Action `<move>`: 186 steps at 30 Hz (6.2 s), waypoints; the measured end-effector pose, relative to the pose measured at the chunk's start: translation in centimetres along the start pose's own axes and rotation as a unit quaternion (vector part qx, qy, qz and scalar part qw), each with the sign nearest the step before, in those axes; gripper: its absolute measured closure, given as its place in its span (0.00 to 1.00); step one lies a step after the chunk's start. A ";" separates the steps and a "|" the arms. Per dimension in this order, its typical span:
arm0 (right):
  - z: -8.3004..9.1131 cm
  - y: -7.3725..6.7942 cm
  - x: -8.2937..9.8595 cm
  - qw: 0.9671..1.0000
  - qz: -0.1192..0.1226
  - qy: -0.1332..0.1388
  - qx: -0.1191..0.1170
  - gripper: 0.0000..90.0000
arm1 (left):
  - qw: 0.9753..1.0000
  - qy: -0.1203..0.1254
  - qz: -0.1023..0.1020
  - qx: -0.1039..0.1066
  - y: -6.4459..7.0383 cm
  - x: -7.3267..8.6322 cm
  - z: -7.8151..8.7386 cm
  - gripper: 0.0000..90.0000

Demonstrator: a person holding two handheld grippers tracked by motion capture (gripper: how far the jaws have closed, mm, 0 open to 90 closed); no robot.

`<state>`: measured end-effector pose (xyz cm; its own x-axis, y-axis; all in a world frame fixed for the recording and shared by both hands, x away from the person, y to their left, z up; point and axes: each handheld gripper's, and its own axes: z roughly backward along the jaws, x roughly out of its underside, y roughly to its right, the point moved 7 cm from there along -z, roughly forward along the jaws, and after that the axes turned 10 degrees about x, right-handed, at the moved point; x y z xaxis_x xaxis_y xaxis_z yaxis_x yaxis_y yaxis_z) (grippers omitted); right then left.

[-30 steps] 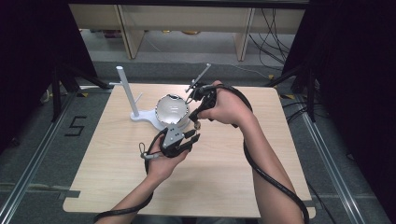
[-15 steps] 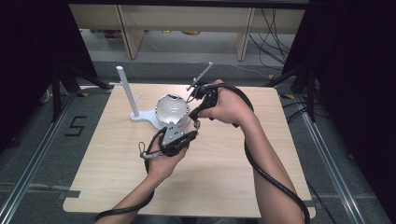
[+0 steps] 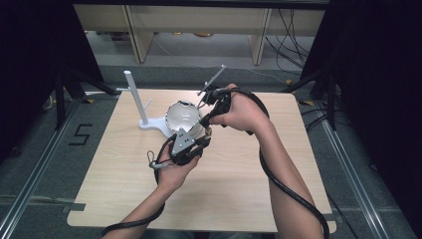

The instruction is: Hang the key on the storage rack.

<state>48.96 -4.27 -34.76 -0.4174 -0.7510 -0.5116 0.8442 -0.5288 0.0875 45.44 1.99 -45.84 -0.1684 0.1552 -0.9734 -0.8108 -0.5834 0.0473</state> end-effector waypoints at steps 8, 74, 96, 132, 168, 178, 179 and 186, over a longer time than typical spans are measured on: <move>-0.1 0.1 0.3 1.000 -0.014 0.002 0.000 0.93 | 1.000 -0.024 -0.004 -0.016 -0.5 0.0 1.0 0.99; -5.1 1.4 27.1 0.902 -0.286 0.273 0.174 0.65 | 0.930 -0.295 -0.074 -0.207 -19.1 -5.4 18.4 0.99; -4.8 1.2 26.9 0.895 -0.292 0.295 0.166 0.63 | 0.922 -0.302 -0.068 -0.232 -21.8 -6.0 18.4 0.99; -4.7 1.3 27.0 0.891 -0.305 0.295 0.162 0.62 | 0.893 -0.367 -0.093 -0.242 -25.4 -7.1 15.6 0.99; -5.0 1.6 27.3 0.897 -0.290 0.289 0.168 0.61 | 0.853 -0.447 -0.153 -0.219 -25.7 -7.8 14.8 0.98; -5.2 1.5 27.3 0.899 -0.292 0.285 0.160 0.61 | 0.835 -0.475 -0.175 -0.216 -25.6 -8.7 14.6 0.99; -5.2 1.5 27.3 0.899 -0.292 0.286 0.160 0.61 | 0.836 -0.475 -0.173 -0.215 -25.5 -8.8 14.6 0.99; -5.3 1.6 27.4 0.899 -0.289 0.284 0.167 0.61 | 0.826 -0.487 -0.185 -0.213 -25.3 -9.2 14.0 0.98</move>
<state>40.68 -23.65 -53.15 -0.4348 -0.0399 -0.8997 0.3548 -0.9258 -0.1304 59.60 26.48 -34.97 -0.4927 0.8330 -0.2516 -0.6715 -0.5478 -0.4989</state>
